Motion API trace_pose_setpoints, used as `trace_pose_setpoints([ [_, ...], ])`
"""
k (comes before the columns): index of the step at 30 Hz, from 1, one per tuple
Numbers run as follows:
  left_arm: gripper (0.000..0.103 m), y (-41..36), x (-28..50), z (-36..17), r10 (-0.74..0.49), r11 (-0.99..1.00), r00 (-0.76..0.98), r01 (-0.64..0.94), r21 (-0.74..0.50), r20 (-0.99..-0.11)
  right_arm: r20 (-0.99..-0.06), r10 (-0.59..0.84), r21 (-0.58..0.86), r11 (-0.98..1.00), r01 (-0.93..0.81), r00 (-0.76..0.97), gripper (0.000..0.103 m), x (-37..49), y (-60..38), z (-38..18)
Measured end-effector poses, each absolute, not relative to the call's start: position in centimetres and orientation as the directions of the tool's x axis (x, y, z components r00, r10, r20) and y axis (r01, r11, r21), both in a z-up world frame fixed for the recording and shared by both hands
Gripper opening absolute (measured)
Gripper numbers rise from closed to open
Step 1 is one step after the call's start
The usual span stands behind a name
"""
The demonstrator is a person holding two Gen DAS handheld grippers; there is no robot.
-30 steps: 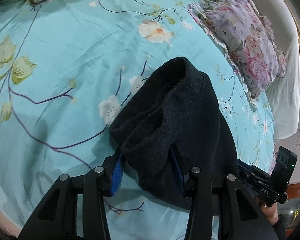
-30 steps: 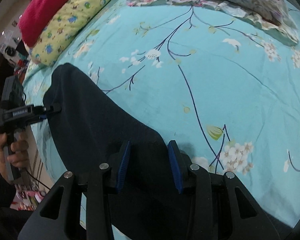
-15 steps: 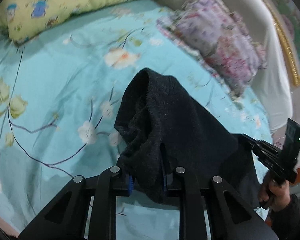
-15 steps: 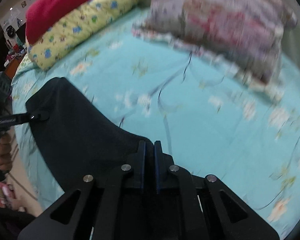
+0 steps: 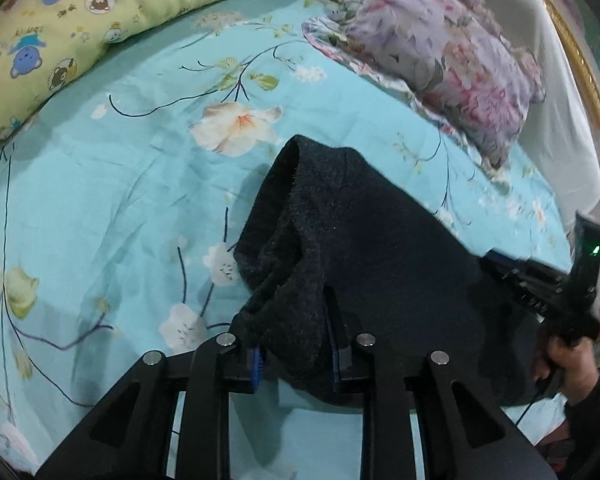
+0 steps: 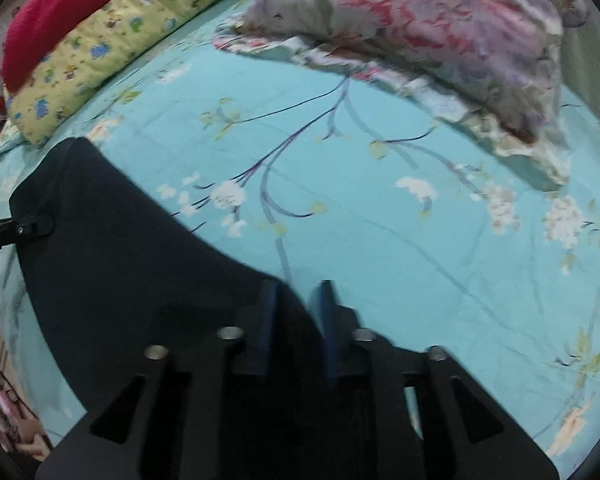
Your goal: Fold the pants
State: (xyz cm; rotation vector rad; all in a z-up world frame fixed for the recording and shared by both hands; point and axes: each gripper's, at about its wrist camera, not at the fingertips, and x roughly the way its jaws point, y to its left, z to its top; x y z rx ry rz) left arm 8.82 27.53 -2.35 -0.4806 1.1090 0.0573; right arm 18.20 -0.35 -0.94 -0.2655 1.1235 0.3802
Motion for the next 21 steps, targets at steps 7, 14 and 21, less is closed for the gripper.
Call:
trace_pose_setpoints([
  [7,0.045,29.2,7.3,-1.1,-0.141,0.899,0.45,-0.315,-0.305,-0.882,-0.892,0.172,0.051,0.957,-0.286,0.418,0.043,16.5,-4.8,1.8],
  [14,0.043,28.7,6.9,2.8,-0.107,0.897,0.505,-0.323,-0.302,-0.857,-0.882,0.208,0.137,0.972,-0.193,0.422,0.043,12.4,-8.9,3.6],
  [21,0.043,24.3,9.7,5.3,-0.198,0.918,0.521,-0.198,-0.344,-0.83,-0.878,0.205,0.168,0.978,-0.122,0.433,0.043,8.6,-11.8,4.5],
])
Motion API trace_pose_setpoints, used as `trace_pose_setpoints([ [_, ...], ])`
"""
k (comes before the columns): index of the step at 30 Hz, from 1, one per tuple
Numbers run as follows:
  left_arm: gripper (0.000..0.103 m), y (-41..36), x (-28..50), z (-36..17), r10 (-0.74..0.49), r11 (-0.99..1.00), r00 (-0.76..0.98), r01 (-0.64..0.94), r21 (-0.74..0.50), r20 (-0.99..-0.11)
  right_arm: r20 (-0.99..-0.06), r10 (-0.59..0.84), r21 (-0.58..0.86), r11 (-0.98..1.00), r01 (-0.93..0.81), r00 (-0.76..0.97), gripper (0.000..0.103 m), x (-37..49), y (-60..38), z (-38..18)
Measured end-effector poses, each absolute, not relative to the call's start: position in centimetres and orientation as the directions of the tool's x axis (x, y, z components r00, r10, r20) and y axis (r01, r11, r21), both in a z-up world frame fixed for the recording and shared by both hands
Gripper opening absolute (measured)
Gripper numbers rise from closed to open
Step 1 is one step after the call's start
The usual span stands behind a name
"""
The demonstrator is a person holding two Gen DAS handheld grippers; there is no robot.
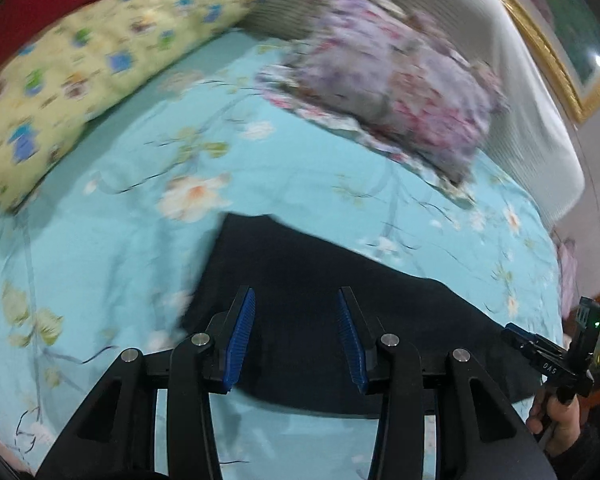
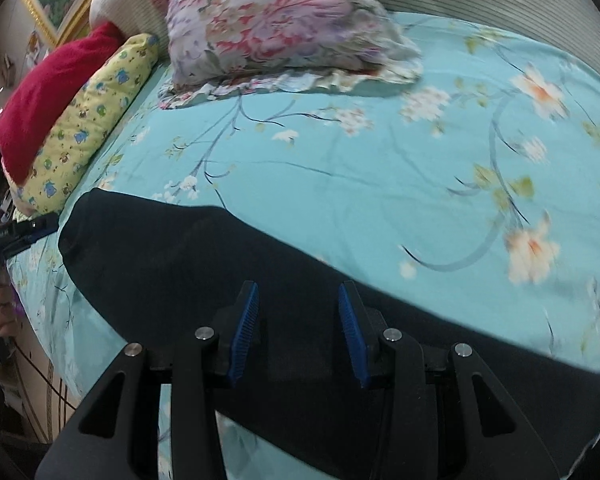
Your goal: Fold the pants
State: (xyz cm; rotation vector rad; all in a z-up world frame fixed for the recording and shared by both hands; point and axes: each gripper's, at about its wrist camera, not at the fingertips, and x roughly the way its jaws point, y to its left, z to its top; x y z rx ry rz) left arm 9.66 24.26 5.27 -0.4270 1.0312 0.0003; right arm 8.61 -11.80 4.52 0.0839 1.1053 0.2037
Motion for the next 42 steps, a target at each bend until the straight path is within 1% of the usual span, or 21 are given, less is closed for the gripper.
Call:
trace_pose_setpoints([
  [12,0.044,11.7,13.3,5.8,-0.358,0.93,0.426,0.085,-0.357,-0.831,-0.869,0.165,0.216,0.975,0.057,0.465,0.043,2.5,-17.9,5.6],
  [24,0.047,1.4,15.4,6.5,-0.45,0.881,0.322,0.314,-0.354,-0.833,-0.857,0.104,0.245,0.944,0.22,0.504,0.043,-3.2,-22.8,6.4],
  [29,0.048,-2.7,16.0,6.5,-0.473,0.847,0.275,0.402,-0.347,-0.837,-0.856,0.07,0.256,0.918,0.302,0.512,0.043,-5.6,-25.1,6.3],
  [31,0.05,-4.5,16.2,6.5,-0.483,0.83,0.253,0.438,-0.346,-0.838,-0.856,0.058,0.262,0.906,0.334,0.514,0.043,-6.5,-25.9,6.2],
  [33,0.05,-6.2,16.3,6.4,-0.492,0.811,0.232,0.472,-0.345,-0.839,-0.856,0.05,0.267,0.895,0.356,0.515,0.043,-7.2,-26.6,6.1],
  [42,0.051,-13.8,16.7,5.7,-0.491,0.722,0.141,0.619,-0.311,-0.86,-0.853,0.009,0.295,0.833,0.467,0.522,0.043,-10.5,-29.7,5.3],
])
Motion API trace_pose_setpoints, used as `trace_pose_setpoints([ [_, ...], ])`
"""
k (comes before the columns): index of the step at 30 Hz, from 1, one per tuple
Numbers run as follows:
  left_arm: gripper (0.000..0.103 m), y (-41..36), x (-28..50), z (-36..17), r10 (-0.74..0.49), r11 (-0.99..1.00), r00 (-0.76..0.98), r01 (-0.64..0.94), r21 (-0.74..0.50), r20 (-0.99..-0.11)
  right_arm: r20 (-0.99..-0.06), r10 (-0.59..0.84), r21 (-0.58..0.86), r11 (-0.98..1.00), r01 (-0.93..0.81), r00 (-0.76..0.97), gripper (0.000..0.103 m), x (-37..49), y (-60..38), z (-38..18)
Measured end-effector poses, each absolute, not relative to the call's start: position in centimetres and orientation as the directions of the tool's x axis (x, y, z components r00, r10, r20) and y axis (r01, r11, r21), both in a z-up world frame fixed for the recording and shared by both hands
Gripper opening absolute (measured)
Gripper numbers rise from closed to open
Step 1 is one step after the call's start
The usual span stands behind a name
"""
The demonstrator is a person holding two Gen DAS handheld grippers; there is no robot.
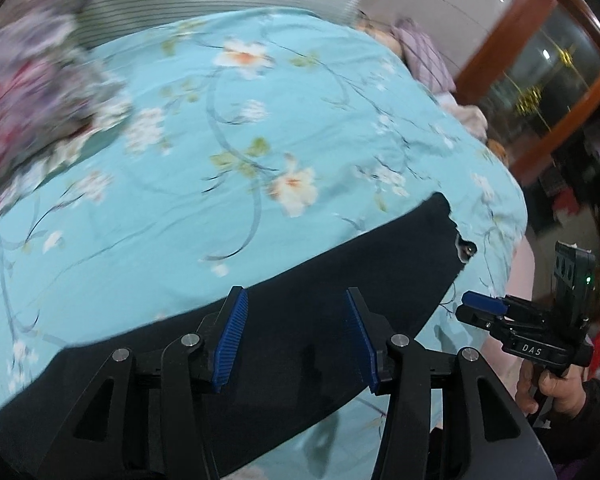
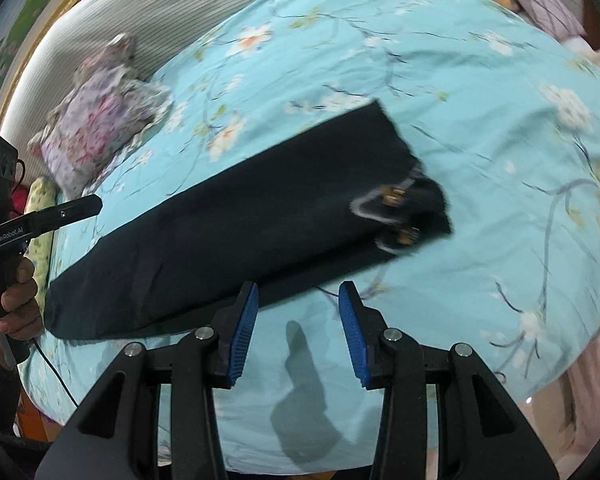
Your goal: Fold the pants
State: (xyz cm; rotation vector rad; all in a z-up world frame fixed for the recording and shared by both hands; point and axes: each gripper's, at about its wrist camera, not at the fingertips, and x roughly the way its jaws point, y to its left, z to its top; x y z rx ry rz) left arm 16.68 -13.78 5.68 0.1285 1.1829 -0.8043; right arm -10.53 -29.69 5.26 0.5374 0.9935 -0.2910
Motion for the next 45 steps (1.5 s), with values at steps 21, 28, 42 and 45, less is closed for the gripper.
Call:
trace_pose_setpoints([
  [21,0.055,-30.3,16.7,2.5,-0.398,0.457,-0.053,0.854,-0.248,-0.916,-0.791,0.059,0.515,0.601,0.61,0.609,0.044,-12.7,-36.3,2.9],
  [28,0.055,-34.2,17.4,-0.2,-0.34,0.396,-0.147,0.873,-0.283,-0.929,-0.737,0.089,0.609,0.519,0.6,0.67,0.044,-12.9,-37.4,2.1],
  [42,0.056,-37.5,17.5,-2.7,-0.286,0.347,-0.246,0.875,-0.339,-0.926,-0.636,0.115,0.741,0.367,0.563,0.763,0.042,-13.9,-38.7,0.8],
  [45,0.059,-37.7,17.8,-2.8,-0.29,0.356,-0.266,0.862,-0.361,-0.919,-0.652,0.09,0.722,0.379,0.579,0.753,0.016,-14.1,-39.0,0.8],
])
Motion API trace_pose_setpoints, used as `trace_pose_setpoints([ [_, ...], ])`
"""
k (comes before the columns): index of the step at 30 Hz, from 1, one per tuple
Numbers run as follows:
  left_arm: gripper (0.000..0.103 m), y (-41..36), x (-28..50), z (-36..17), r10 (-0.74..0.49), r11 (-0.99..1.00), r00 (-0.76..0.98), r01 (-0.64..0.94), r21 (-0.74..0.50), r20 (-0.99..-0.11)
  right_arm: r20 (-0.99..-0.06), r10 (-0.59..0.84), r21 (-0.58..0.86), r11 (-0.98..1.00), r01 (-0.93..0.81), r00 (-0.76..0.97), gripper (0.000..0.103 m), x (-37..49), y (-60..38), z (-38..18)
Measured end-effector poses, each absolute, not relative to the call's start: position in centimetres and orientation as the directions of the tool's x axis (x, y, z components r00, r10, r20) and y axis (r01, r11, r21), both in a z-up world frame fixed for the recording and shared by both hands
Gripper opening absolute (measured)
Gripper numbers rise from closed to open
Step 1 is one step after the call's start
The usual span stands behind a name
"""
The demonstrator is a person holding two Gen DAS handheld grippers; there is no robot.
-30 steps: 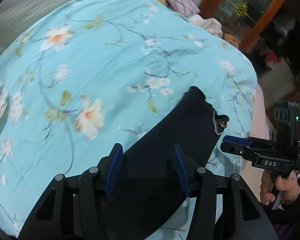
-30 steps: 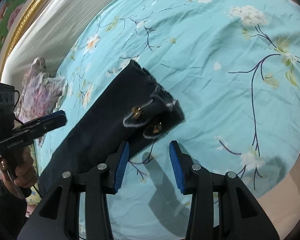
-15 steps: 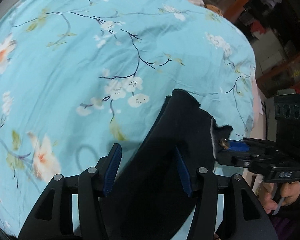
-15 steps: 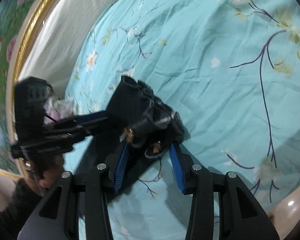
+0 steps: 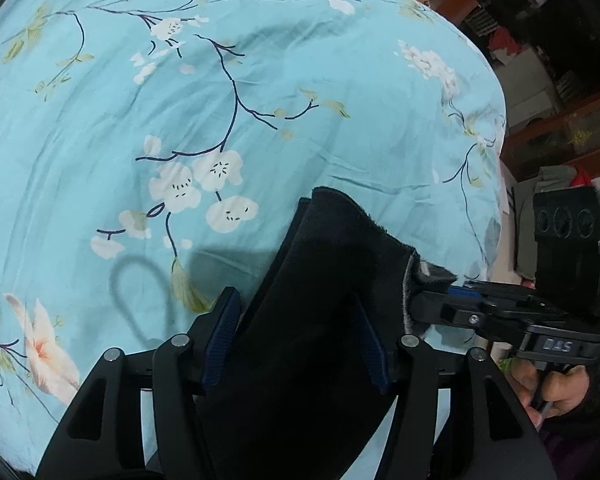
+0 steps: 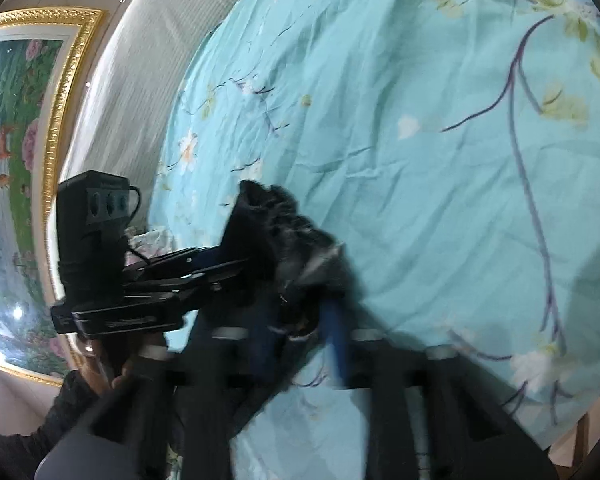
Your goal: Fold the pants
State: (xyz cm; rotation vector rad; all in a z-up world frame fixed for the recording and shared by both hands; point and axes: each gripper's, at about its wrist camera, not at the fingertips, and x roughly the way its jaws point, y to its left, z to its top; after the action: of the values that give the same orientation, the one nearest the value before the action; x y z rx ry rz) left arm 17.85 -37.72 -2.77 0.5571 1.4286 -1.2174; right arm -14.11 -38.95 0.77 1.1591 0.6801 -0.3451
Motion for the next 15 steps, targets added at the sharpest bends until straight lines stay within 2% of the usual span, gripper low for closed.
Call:
trace_pose_setpoints([
  [6,0.059,-38.3,17.7,-2.8,-0.311,0.359,-0.274,0.853,-0.379,-0.91,-0.649,0.103,0.723,0.391,0.57,0.753,0.015,-15.2,-39.1,0.4],
  [10,0.014,-38.3,17.4,-2.4,-0.358,0.355,-0.279,0.842,-0.406,-0.891,-0.632,0.103,0.73,0.413,0.545,0.768,0.015,-15.2,-38.9,1.1],
  [15,0.01,-36.6,17.4,-0.2,-0.424,0.354,-0.259,0.834,-0.422,-0.868,-0.598,0.116,0.744,0.45,0.495,0.793,0.015,-14.8,-38.7,2.6],
])
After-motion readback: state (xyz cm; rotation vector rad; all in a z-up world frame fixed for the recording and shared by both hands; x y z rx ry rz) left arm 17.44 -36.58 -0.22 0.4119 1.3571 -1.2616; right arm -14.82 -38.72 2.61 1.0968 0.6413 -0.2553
